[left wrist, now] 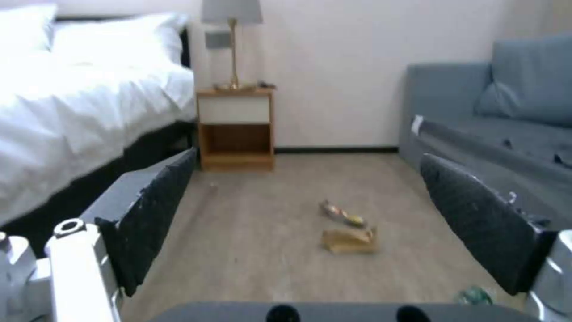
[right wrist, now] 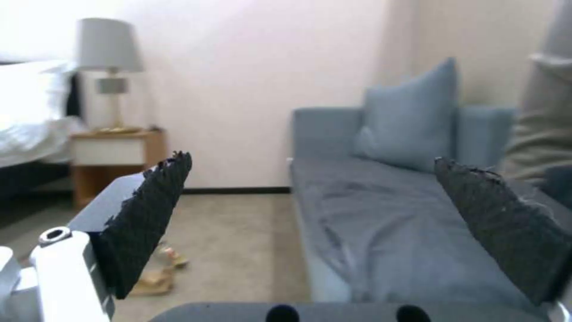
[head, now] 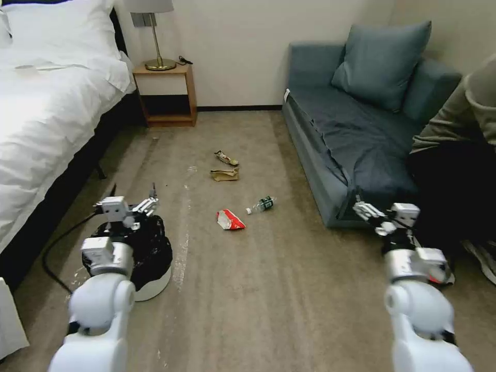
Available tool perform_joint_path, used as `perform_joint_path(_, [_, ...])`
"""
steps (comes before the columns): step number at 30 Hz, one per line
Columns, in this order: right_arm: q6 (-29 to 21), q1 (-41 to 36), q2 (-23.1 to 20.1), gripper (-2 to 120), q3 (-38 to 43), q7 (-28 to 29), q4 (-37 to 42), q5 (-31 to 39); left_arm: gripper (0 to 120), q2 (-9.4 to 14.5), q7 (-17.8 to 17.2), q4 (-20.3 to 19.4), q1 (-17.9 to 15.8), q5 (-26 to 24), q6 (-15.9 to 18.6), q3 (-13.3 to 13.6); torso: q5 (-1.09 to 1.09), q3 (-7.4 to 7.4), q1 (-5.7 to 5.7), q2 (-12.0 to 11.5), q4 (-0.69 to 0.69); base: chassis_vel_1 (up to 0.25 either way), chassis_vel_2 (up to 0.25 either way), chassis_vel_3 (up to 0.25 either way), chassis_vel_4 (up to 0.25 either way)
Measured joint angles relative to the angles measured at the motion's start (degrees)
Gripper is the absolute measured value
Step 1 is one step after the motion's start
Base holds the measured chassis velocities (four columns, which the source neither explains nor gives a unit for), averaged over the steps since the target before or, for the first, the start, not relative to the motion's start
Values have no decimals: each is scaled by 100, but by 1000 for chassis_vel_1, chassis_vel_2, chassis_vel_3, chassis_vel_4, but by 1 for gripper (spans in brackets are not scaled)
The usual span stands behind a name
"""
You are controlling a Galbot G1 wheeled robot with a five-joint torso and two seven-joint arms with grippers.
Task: Pick up the trash bin, then pick up the garbage on the floor and place it into the trash bin.
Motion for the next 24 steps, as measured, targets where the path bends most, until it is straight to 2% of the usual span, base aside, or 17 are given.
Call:
perform_joint_path(5, [112, -73, -7, 100, -63, -265, -62, 76, 100, -14, -16, 2, 84, -50, 74, -40, 2, 0, 0, 0, 1, 0, 0, 0, 0])
perform_joint_path(8, [40, -135, 6, 100, -95, -584, -55, 446, 100, -50, -140, -35, 162, -58, 168, -40, 1, 0, 0, 0, 0, 0, 0, 0, 0])
perform_joint_path(11, [54, -183, 20, 100, -191, -1016, -113, 719, 100, -113, -684, -191, 374, -173, 472, -73, 1, 0, 0, 0, 1, 0, 0, 0, 0])
perform_joint_path(12, [54, -183, 20, 100, -191, -1016, -113, 719, 100, -113, -684, -191, 374, -173, 472, -73, 1, 0, 0, 0, 1, 0, 0, 0, 0])
perform_joint_path(13, [114, -187, 16, 100, -196, -1127, -168, 664, 100, -129, -921, -225, 418, -210, 568, -90, 2, 0, 0, -1, 1, 0, 0, 0, 0])
perform_joint_path(14, [206, -195, 7, 100, -208, -1231, -238, 536, 100, -159, -1366, -275, 481, -342, 743, -117, 2, 0, 0, -1, 1, 0, 0, 0, 0])
perform_joint_path(15, [206, -195, 7, 100, -208, -1231, -238, 536, 100, -159, -1366, -275, 481, -342, 743, -117, 2, 0, 0, -1, 1, 0, 0, 0, 0])
perform_joint_path(16, [284, -216, 1, 100, -234, -1290, -295, 431, 100, -201, -1893, -305, 544, -602, 955, -154, 2, 1, 0, -1, 1, 0, 0, 0, 0])
perform_joint_path(17, [284, -216, 1, 100, -234, -1290, -295, 431, 100, -201, -1893, -305, 544, -602, 955, -154, 2, 1, 0, -1, 1, 0, 0, 0, 0])
perform_joint_path(20, [493, -255, 25, 100, -352, -1292, -374, 345, 100, -297, -2833, -229, 532, -1161, 1153, -233, 2, 0, 0, -1, 2, 0, 0, 0, 0])
perform_joint_path(21, [493, -255, 25, 100, -352, -1292, -374, 345, 100, -297, -2833, -229, 532, -1161, 1153, -233, 2, 0, 0, -1, 2, 0, 0, 0, 0])
perform_joint_path(23, [560, -264, 44, 100, -408, -1295, -407, 237, 100, -376, -3524, -109, 389, -1552, 1247, -257, 2, 1, 0, -2, 2, 0, 0, 0, 0])
perform_joint_path(24, [560, -264, 44, 100, -408, -1295, -407, 237, 100, -376, -3524, -109, 389, -1552, 1247, -257, 2, 1, 0, -2, 2, 0, 0, 0, 0])
